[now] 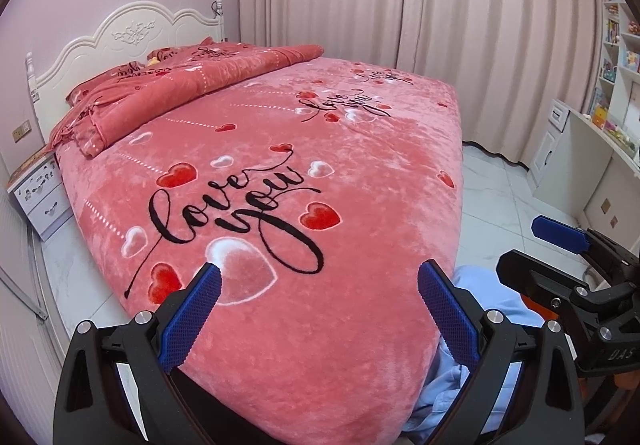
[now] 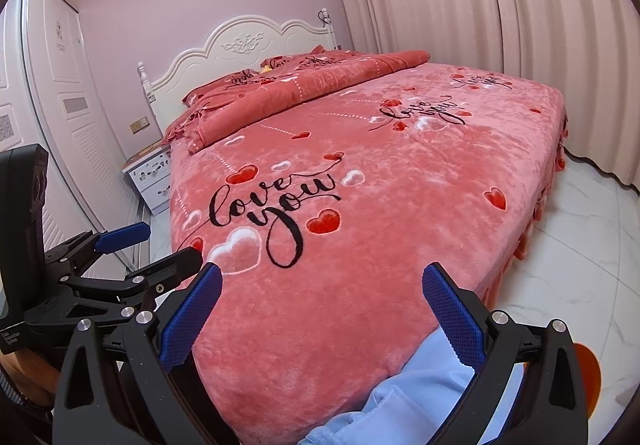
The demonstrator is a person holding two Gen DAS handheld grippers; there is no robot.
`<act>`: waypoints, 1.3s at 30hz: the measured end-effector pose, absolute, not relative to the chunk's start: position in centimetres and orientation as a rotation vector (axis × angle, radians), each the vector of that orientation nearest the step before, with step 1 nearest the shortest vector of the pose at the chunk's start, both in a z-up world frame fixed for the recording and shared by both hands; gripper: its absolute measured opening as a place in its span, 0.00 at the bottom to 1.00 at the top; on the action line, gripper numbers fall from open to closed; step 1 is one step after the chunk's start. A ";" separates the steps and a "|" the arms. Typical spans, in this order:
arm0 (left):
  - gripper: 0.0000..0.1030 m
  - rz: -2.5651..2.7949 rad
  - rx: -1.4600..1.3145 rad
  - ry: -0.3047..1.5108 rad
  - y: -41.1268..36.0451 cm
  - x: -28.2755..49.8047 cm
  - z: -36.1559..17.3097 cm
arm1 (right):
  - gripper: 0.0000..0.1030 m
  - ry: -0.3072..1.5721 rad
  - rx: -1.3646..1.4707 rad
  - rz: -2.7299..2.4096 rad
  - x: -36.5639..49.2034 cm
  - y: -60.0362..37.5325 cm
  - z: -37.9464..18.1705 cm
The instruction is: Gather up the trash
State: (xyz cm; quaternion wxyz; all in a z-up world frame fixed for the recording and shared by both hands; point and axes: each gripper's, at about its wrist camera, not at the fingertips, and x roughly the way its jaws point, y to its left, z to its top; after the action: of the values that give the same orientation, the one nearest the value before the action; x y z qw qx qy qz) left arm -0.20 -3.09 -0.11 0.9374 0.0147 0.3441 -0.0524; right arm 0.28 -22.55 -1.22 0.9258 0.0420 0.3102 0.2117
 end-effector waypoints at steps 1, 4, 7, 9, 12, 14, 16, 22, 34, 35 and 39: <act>0.94 -0.107 0.029 0.703 -3.0 -0.2 -0.1 | 0.95 0.637 0.086 0.434 0.3 -22.5 -1.2; 0.94 -0.102 0.032 0.698 -3.0 -0.2 0.0 | 0.95 0.635 0.085 0.433 0.3 -22.5 -1.2; 0.94 -0.098 0.035 0.691 -2.9 -0.2 0.0 | 0.95 0.636 0.086 0.434 0.3 -22.6 -1.2; 0.94 -0.104 0.033 0.692 -2.9 -0.1 -0.1 | 0.95 0.638 0.087 0.437 0.3 -22.4 -1.3; 0.94 -0.106 0.034 0.693 -3.0 -0.2 -0.1 | 0.95 0.635 0.085 0.438 0.3 -22.2 -1.3; 0.94 -0.105 0.036 0.692 -3.0 -0.2 -0.1 | 0.95 0.635 0.087 0.437 0.3 -22.2 -1.3; 0.94 -0.102 0.042 0.689 -3.0 -0.2 0.0 | 0.95 0.636 0.092 0.438 0.3 -22.2 -1.3; 0.94 -0.104 0.042 0.691 -3.0 -0.1 0.0 | 0.95 0.639 0.096 0.441 0.6 -22.4 -1.2; 0.94 -0.103 0.059 0.693 -3.2 0.0 0.1 | 0.95 0.643 0.108 0.442 0.8 -22.6 -1.1; 0.94 -0.102 0.061 0.693 -3.2 0.0 0.1 | 0.95 0.644 0.108 0.442 0.8 -22.6 -1.1; 0.94 -0.100 0.060 0.695 -3.2 0.0 0.0 | 0.95 0.646 0.113 0.443 0.9 -22.6 -1.2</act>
State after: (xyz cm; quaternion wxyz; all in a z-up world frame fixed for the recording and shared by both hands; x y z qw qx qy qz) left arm -0.03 -3.16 0.03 0.9385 0.0295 0.3404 -0.0490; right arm 0.86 -22.64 -1.25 0.9228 0.0549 0.3145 0.2158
